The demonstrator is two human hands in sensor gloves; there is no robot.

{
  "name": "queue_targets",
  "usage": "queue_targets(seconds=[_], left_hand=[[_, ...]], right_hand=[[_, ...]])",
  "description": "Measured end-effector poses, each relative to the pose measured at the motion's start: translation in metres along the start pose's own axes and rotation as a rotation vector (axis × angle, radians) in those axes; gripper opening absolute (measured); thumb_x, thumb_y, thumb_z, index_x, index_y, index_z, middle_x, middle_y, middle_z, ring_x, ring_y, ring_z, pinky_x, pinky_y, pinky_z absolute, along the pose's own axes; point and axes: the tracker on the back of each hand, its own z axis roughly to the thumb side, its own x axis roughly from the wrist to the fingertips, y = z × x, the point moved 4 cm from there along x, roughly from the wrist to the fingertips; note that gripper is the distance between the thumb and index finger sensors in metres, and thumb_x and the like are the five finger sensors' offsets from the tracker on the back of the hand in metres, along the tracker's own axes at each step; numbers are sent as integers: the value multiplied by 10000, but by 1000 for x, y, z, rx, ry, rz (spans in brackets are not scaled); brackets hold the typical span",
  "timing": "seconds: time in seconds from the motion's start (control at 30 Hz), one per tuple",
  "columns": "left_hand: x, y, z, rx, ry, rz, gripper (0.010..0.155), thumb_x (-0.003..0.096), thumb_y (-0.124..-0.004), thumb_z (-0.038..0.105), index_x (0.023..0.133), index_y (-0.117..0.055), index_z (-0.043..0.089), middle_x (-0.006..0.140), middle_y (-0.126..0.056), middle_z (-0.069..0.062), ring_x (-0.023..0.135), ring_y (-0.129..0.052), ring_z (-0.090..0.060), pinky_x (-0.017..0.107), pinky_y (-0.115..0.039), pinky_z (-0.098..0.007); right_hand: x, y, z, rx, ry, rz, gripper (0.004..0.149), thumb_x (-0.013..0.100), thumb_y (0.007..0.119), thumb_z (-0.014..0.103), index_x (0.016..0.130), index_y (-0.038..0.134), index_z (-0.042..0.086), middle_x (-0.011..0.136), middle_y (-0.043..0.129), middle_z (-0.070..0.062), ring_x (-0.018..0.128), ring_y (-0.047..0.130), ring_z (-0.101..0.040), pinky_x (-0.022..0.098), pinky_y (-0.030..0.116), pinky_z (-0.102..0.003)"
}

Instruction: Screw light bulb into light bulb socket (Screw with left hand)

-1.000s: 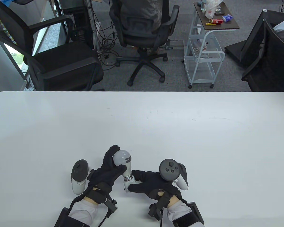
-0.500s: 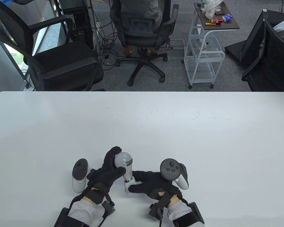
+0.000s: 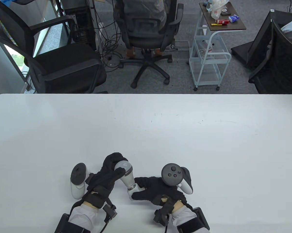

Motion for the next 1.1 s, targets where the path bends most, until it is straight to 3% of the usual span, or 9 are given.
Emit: queue_targets(seconds=[0.13, 0.2, 0.3, 0.4, 0.57, 0.7, 0.83, 0.93, 1.1], left_hand=[[1, -2, -1, -76, -19, -42, 724, 653, -668, 447, 1190, -306, 123, 1167, -459, -293, 1090, -415, -538, 667, -363, -853], [1, -4, -2, -69, -15, -57, 727, 656, -647, 491, 1200, -302, 156, 1187, -436, -274, 1101, -363, -544, 661, -335, -865], [0, -5, -5, -13, 39, -48, 823, 614, -714, 657, 1187, -273, 264, 1176, -273, -298, 1082, -239, -561, 659, -282, -862], [0, -1, -4, 66, 62, -7, 776, 612, -757, 614, 1162, -298, 314, 1118, -344, -250, 1061, -337, -513, 666, -311, -846], [0, 1, -4, -23, 17, -24, 743, 653, -709, 483, 1189, -296, 178, 1149, -425, -266, 1084, -409, -509, 667, -359, -847], [1, -3, -5, -55, 19, -60, 742, 652, -675, 429, 1194, -268, 125, 1187, -388, -296, 1093, -356, -543, 655, -320, -866], [1, -4, -7, 53, 82, -39, 804, 617, -728, 636, 1192, -271, 309, 1161, -260, -296, 1067, -255, -556, 658, -277, -858], [0, 0, -5, 97, 80, -6, 720, 644, -731, 565, 1183, -329, 307, 1119, -389, -258, 1059, -383, -502, 669, -334, -840], [2, -5, -6, -83, 2, -99, 760, 649, -689, 427, 1208, -235, 184, 1198, -379, -257, 1105, -355, -516, 661, -314, -864]], right_hand=[[0, -2, -2, 5, 8, -9, 626, 421, 953, 446, 880, 781, 56, 779, 923, -203, 682, 910, -430, 649, 493, -745], [-1, -2, -2, 2, 8, -13, 625, 421, 953, 446, 882, 780, 61, 782, 921, -201, 685, 911, -427, 650, 491, -746], [-1, -3, -1, -13, 7, -16, 626, 420, 955, 445, 882, 782, 61, 784, 921, -202, 687, 910, -428, 651, 490, -747], [-1, -3, -1, -14, 7, -17, 625, 422, 955, 443, 882, 783, 56, 782, 922, -204, 685, 910, -429, 651, 491, -746], [0, -4, -4, 19, 7, -5, 624, 421, 953, 451, 875, 789, 56, 772, 928, -201, 674, 916, -425, 647, 497, -743], [-1, -5, -6, -7, 25, -20, 623, 420, 955, 445, 877, 787, 55, 775, 925, -204, 677, 913, -430, 651, 488, -747], [-1, -5, -6, -4, 21, -18, 622, 421, 955, 447, 878, 786, 61, 778, 924, -203, 681, 913, -427, 651, 488, -747], [-1, -4, -6, -6, 22, -12, 625, 418, 956, 447, 875, 789, 56, 773, 927, -204, 675, 915, -429, 650, 490, -747], [0, -4, -9, 41, 22, 6, 623, 426, 948, 459, 875, 788, 58, 769, 930, -198, 669, 920, -423, 649, 494, -744]])
